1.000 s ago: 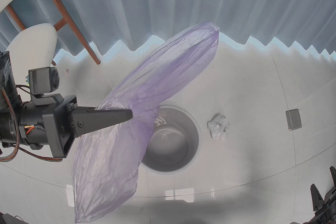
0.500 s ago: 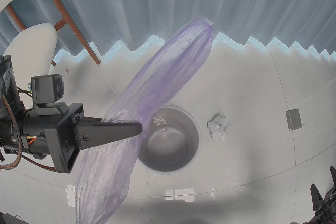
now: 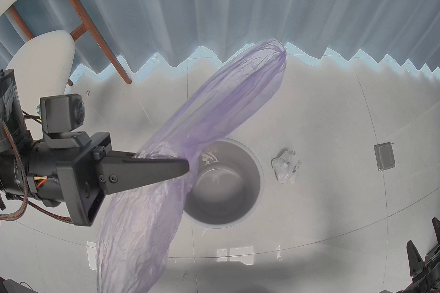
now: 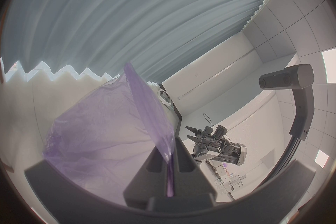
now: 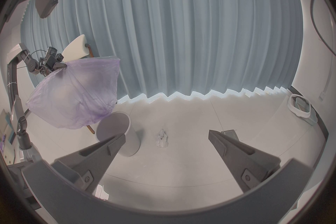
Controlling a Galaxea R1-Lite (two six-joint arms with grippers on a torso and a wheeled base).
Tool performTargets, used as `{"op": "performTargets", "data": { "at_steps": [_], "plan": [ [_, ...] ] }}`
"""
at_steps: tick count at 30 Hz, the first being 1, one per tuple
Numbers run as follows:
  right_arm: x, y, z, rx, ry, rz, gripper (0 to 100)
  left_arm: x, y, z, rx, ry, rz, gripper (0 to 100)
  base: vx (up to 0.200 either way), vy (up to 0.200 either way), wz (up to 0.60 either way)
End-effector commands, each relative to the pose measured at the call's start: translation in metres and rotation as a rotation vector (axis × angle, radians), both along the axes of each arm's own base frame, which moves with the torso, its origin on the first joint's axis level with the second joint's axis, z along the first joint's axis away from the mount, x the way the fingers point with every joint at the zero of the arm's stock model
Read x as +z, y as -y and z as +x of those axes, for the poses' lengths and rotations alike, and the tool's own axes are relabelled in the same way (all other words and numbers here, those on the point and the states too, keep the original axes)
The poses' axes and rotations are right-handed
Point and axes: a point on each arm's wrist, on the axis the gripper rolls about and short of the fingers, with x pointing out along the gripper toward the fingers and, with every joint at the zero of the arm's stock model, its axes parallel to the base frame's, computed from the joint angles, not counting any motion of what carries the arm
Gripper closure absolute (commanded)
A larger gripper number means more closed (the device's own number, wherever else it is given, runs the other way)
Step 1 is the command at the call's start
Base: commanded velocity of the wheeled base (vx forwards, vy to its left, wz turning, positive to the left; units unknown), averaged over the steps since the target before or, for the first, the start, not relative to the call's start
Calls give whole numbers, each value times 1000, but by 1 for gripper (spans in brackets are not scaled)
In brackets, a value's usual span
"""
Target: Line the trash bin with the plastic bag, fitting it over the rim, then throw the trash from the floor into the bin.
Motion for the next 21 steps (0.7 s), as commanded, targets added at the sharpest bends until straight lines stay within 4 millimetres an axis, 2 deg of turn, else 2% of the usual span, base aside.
{"op": "performTargets", "data": {
  "at_steps": [1, 15, 21],
  "plan": [
    [-5, 0, 0, 1, 0, 1, 0, 1, 0, 0, -10, 3, -3, 100, 0, 0, 0],
    [-5, 0, 0, 1, 0, 1, 0, 8, 6, 8, -39, 32, -28, 100, 0, 0, 0],
    [-5, 0, 0, 1, 0, 1, 0, 3, 8, 12, -42, 19, -18, 100, 0, 0, 0]
  ]
}}
